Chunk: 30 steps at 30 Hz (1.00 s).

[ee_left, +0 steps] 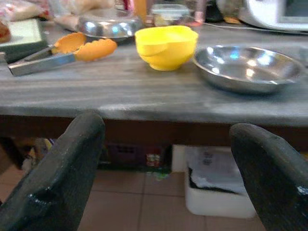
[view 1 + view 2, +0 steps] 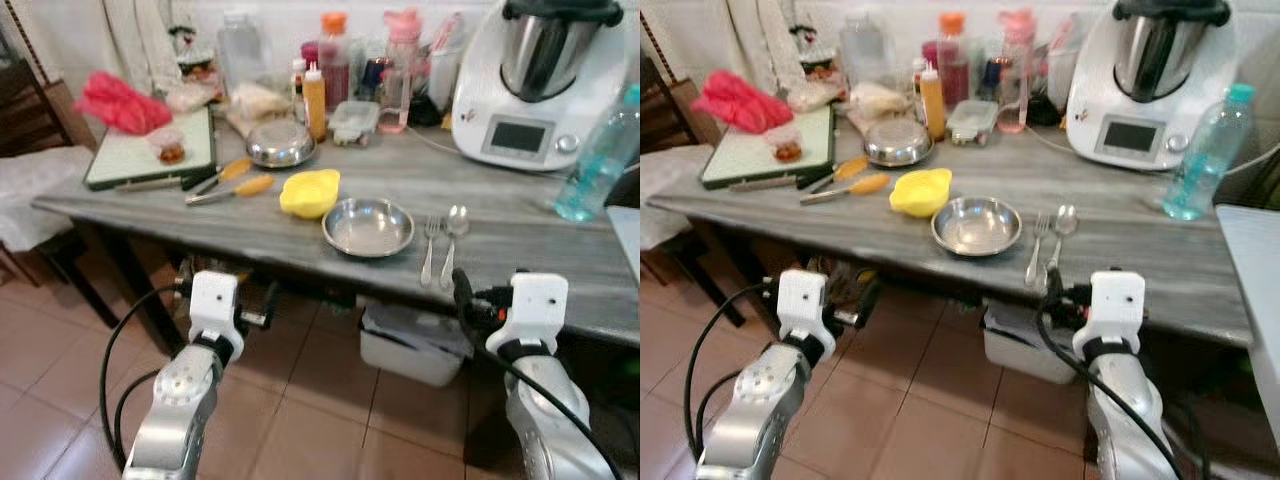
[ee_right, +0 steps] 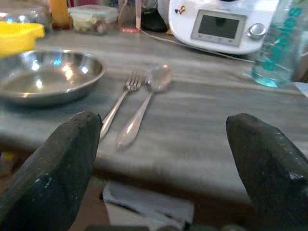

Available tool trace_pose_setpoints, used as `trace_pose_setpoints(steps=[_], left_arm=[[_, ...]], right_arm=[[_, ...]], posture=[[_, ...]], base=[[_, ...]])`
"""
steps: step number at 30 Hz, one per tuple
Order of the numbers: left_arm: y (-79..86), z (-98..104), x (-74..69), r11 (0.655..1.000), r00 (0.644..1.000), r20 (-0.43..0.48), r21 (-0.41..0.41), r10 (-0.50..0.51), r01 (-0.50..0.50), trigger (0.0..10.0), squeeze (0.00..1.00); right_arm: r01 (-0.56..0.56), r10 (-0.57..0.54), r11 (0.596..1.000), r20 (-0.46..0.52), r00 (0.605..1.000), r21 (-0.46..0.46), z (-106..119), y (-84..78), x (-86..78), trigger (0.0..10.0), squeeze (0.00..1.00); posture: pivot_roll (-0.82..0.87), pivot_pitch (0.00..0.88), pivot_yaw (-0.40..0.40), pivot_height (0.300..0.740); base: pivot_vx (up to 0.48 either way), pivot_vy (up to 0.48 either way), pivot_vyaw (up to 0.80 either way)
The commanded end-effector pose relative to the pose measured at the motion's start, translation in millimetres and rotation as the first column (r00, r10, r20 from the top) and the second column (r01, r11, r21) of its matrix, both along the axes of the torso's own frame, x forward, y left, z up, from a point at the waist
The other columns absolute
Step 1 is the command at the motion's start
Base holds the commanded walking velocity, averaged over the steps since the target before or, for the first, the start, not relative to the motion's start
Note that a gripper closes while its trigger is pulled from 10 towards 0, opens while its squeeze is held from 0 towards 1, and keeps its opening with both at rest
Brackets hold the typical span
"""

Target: Setting the table

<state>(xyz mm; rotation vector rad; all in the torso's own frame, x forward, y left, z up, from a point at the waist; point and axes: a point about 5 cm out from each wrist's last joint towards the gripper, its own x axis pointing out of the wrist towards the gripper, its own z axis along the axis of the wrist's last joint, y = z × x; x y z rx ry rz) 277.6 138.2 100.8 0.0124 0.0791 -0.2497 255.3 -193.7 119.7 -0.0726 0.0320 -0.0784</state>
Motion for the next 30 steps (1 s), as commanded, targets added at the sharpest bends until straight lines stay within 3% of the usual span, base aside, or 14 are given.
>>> trace_pose_setpoints(steps=[1,13,30], left_arm=[[0.4,0,0.9,1.0,1.0,0.0,0.012,-0.006,0.006,10.0,0.0],[-1.1,2,4.4,1.0,1.0,0.008,0.015,-0.009,0.008,10.0,0.0],[3.7,6,-5.2,0.999,0.999,0.015,0.03,-0.038,0.037,10.0,0.0]], right_arm=[[0.001,-0.001,1.0,0.018,1.0,-0.001,4,0.3,1.4,10.0,0.0],[0.026,-0.025,1.0,0.035,0.999,-0.011,6,-7.1,4.6,10.0,0.0],[0.019,-0.019,1.0,0.036,0.999,0.0,8,4.6,1.1,10.0,0.0]], posture=[[-0.07,0.0,0.031,0.74],[-0.07,0.0,0.035,0.74],[-0.05,0.0,0.024,0.74]], base=[[-0.289,0.0,0.0],[-0.29,0.0,0.0],[-0.235,0.0,0.0]])
